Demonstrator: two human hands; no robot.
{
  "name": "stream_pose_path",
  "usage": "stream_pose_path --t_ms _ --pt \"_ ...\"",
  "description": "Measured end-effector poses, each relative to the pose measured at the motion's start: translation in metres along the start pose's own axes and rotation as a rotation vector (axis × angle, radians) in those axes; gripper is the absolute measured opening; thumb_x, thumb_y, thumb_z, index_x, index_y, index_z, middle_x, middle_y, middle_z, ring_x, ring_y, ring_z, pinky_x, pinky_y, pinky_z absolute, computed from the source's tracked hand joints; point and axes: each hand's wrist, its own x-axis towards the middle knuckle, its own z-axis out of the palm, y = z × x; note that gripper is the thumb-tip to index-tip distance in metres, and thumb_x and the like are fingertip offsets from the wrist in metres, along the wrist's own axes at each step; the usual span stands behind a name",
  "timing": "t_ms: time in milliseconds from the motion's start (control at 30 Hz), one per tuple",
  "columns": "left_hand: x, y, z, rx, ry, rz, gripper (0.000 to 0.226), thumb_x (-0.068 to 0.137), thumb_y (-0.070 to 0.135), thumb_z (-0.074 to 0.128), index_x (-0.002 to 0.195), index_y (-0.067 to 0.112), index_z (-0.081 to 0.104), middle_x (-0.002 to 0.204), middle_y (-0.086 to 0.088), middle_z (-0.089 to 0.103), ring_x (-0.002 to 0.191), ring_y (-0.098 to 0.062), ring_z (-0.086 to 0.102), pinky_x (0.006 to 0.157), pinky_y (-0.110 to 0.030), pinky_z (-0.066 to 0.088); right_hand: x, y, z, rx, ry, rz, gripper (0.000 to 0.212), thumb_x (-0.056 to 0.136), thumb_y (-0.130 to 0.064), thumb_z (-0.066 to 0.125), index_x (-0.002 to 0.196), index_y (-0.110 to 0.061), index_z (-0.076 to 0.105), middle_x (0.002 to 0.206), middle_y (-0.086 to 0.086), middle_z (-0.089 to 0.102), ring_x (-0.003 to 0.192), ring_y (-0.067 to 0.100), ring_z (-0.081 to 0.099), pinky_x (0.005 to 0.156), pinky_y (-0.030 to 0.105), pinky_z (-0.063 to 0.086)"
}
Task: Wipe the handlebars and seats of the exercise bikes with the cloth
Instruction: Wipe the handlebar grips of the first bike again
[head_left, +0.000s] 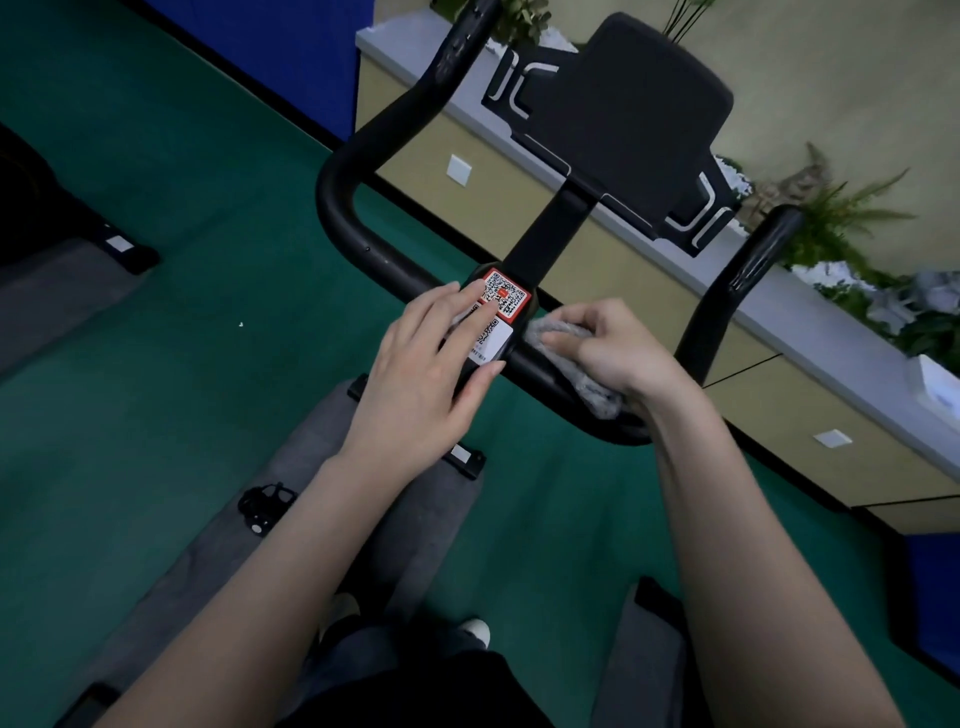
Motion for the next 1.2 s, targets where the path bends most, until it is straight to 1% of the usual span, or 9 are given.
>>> stream_pose_path --t_ms 133,267,333,400,467,533,733,1033,1200 --pt "0.0 -0.001 -0.001 0.008 -0.004 0.018 0.047 0.095 0.031 0.054 0.134 0.007 0.051 0.143 -0.005 0.046 0.133 -0.025 0.038 0.106 -0.042 0.035 -0.009 0.012 -0.007 -0.038 0.023 0.007 0.011 0.092 -0.015 0.062 0.093 -0.011 0.072 0.092 0.016 0.072 0.081 0.023 0.067 0.077 0.034 0.053" --pt "0.002 0.002 -0.002 0.008 0.02 0.003 0.044 0.091 0.026 0.059 0.129 0.005 0.055 0.138 -0.007 0.05 0.13 -0.027 0.041 0.104 -0.042 0.035 -0.024 0.018 0.01 -0.014 0.273 0.034 0.012 0.092 -0.016 0.06 0.089 -0.019 0.071 0.062 0.004 0.064 0.043 0.017 0.061 0.039 0.024 0.047" --pt "0.006 0.005 -0.003 0.005 0.047 0.006 0.041 0.087 0.022 0.063 0.124 0.004 0.058 0.133 -0.009 0.053 0.127 -0.027 0.043 0.101 -0.039 0.034 -0.028 0.014 0.035 0.001 0.466 -0.072 0.014 0.091 -0.01 0.059 0.094 -0.014 0.071 0.069 0.0 0.063 0.058 0.025 0.066 0.055 0.032 0.053" --pt "0.011 0.008 -0.004 -0.004 0.063 0.043 0.037 0.085 0.019 0.064 0.12 0.004 0.061 0.128 -0.009 0.055 0.125 -0.025 0.043 0.1 -0.034 0.031 -0.036 0.015 0.054 -0.06 0.605 -0.231 0.018 0.088 -0.003 0.059 0.099 -0.01 0.072 0.091 0.002 0.066 0.087 0.027 0.063 0.082 0.026 0.047" --pt "0.016 0.008 -0.005 -0.01 0.037 0.095 0.036 0.086 0.018 0.063 0.119 0.005 0.062 0.126 -0.008 0.056 0.125 -0.024 0.044 0.101 -0.029 0.029 -0.045 0.022 0.061 -0.074 0.705 -0.293 0.02 0.087 -0.001 0.063 0.104 -0.007 0.072 0.101 0.005 0.063 0.099 0.025 0.057 0.088 0.008 0.035" --pt "0.019 0.006 -0.006 -0.019 -0.01 0.106 0.034 0.087 0.018 0.062 0.119 0.006 0.062 0.126 -0.007 0.057 0.125 -0.025 0.046 0.102 -0.033 0.033 -0.055 0.03 0.062 -0.1 0.796 -0.319 0.023 0.086 -0.002 0.066 0.108 -0.007 0.071 0.103 0.01 0.06 0.1 0.022 0.053 0.091 0.004 0.031" --pt "0.015 0.001 -0.005 -0.046 -0.056 0.087 0.035 0.091 0.019 0.06 0.125 0.01 0.06 0.131 -0.004 0.055 0.13 -0.022 0.043 0.105 -0.032 0.03 -0.07 0.042 0.07 -0.233 0.87 -0.408 0.036 0.081 0.011 0.062 0.113 -0.004 0.069 0.093 0.016 0.059 0.09 0.026 0.05 0.084 0.006 0.034" --pt "0.02 0.0 -0.014 -0.21 -0.071 0.046 0.027 0.092 0.004 0.057 0.117 0.002 0.065 0.127 -0.008 0.059 0.127 -0.027 0.047 0.106 -0.046 0.036 -0.047 0.016 0.113 0.063 1.079 -0.466 0.025 0.077 0.011 0.067 0.098 -0.001 0.073 0.084 0.012 0.063 0.08 0.02 0.053 0.076 0.026 0.048" --pt "0.025 0.0 -0.024 -0.277 -0.114 0.028 0.024 0.092 -0.005 0.051 0.11 -0.005 0.066 0.125 -0.012 0.061 0.126 -0.026 0.049 0.111 -0.029 0.032 -0.041 0.013 0.127 0.097 1.079 -0.507 0.023 0.08 0.012 0.064 0.097 0.0 0.073 0.086 0.012 0.062 0.081 0.021 0.055 0.077 0.027 0.049"
